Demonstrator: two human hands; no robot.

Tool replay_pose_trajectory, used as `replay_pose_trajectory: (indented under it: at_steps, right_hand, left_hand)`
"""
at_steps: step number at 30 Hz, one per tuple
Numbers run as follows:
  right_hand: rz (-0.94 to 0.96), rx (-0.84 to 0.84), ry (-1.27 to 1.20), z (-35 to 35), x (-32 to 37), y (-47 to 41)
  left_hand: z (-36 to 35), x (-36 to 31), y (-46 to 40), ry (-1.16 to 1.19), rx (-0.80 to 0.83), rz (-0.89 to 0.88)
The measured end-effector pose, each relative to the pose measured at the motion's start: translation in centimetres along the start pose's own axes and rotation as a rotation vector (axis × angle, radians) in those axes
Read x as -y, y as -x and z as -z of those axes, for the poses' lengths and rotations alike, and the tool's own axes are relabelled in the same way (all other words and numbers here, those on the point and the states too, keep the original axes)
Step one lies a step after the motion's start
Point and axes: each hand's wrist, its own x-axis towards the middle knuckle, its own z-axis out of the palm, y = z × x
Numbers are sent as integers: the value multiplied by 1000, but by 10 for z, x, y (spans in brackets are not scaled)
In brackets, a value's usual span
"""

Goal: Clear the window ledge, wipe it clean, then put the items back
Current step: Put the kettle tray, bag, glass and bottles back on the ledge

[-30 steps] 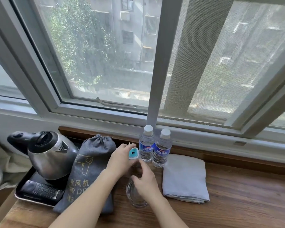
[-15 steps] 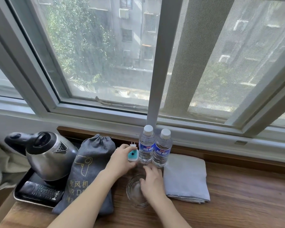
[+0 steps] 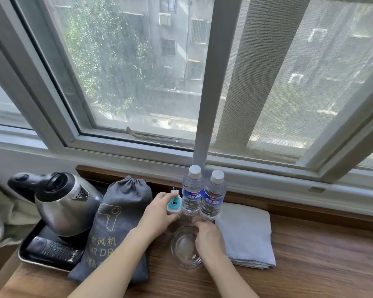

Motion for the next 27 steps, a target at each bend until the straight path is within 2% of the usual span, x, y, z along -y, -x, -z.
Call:
replay_pose_trajectory:
  at_steps: [6,15,20,24,27]
  right_hand:
    - [-35,18,-105,-3,2,-9]
    - [22,-2,-36,2,6,0]
    - [50,-68,76,1,17,12]
    - [224,-222,91,-7,35,27]
    - [284,-103,-21,-11,57,45]
  left_hand:
    - [0,1,3,5,-8,-14]
    - [3,4,15,43,-44,-38]
    - [15,9,34,60,-142,-57]
    - [33,19,58,73,-248,-63]
    - [51,37,82,62,-348,-38]
